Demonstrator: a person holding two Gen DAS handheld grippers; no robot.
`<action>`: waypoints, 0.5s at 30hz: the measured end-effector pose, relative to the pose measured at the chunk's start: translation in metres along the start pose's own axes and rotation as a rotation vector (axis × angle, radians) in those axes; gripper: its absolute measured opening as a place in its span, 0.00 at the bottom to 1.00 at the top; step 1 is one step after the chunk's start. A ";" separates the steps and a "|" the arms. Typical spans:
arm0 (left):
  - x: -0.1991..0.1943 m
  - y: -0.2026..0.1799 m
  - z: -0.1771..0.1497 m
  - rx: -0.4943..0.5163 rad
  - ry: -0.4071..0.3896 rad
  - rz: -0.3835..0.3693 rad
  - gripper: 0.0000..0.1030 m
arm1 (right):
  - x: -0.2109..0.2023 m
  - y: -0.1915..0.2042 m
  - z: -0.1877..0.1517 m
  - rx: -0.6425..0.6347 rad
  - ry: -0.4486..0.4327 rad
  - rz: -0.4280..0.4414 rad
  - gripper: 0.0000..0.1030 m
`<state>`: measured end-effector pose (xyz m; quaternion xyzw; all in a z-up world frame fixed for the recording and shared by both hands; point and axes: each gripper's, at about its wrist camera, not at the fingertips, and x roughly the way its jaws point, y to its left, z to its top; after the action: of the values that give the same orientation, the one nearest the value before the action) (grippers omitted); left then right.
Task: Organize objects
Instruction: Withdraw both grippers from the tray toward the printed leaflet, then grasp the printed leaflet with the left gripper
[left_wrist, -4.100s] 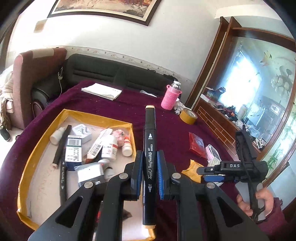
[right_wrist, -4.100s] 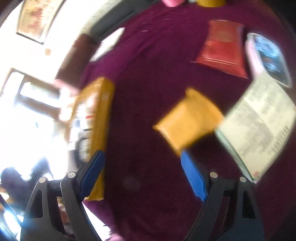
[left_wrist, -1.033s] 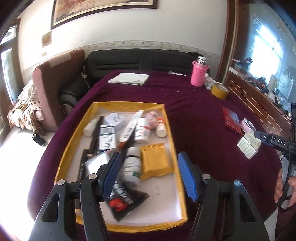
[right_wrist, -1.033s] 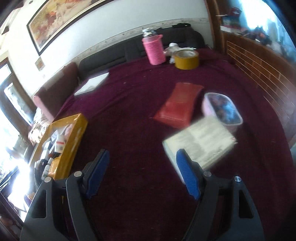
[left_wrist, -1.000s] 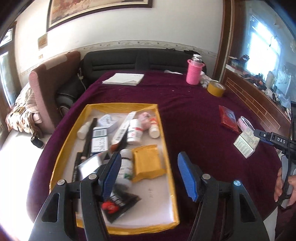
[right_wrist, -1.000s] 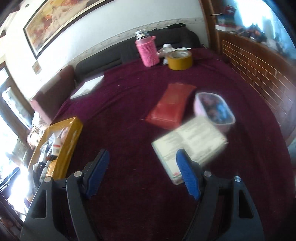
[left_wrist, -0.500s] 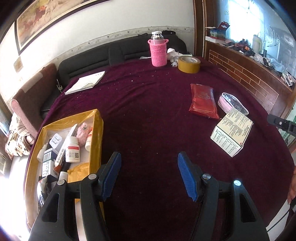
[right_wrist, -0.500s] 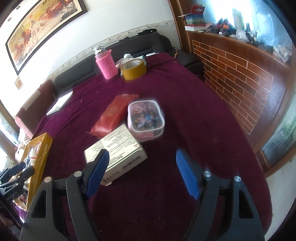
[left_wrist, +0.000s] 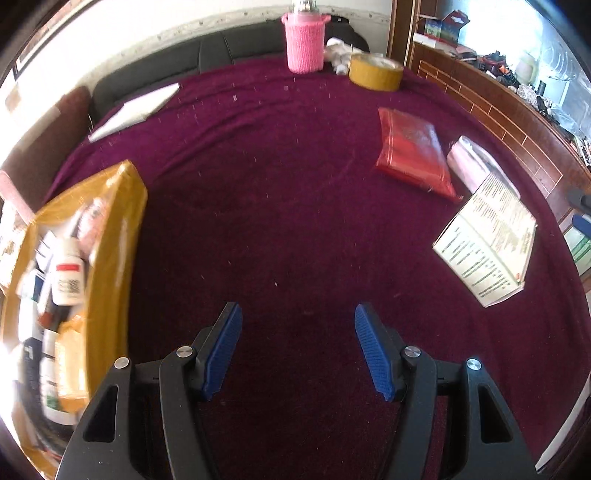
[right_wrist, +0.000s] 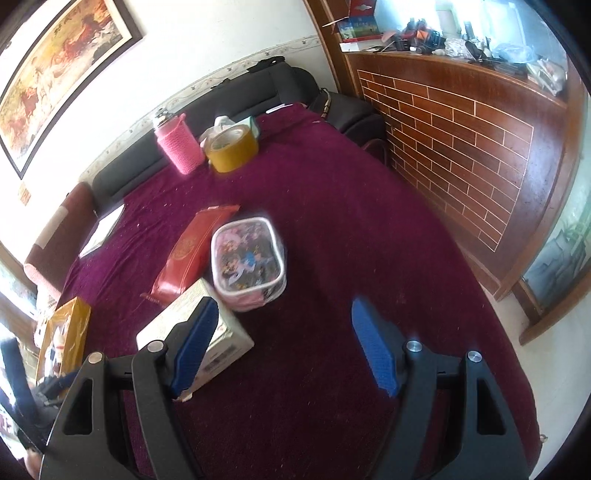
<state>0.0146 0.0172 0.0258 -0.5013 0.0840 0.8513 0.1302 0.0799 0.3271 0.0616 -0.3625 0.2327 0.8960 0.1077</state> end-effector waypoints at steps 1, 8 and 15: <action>0.005 0.000 -0.002 -0.012 0.015 0.004 0.57 | 0.002 -0.001 0.003 -0.001 0.001 -0.004 0.72; 0.009 -0.001 -0.009 0.009 -0.050 -0.005 0.78 | 0.035 0.003 0.027 0.011 0.080 0.009 0.72; -0.031 -0.033 -0.006 0.184 -0.207 -0.183 0.79 | 0.054 0.001 0.025 0.072 0.030 0.065 0.72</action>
<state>0.0443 0.0430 0.0501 -0.4022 0.1018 0.8718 0.2604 0.0262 0.3395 0.0402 -0.3640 0.2778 0.8847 0.0880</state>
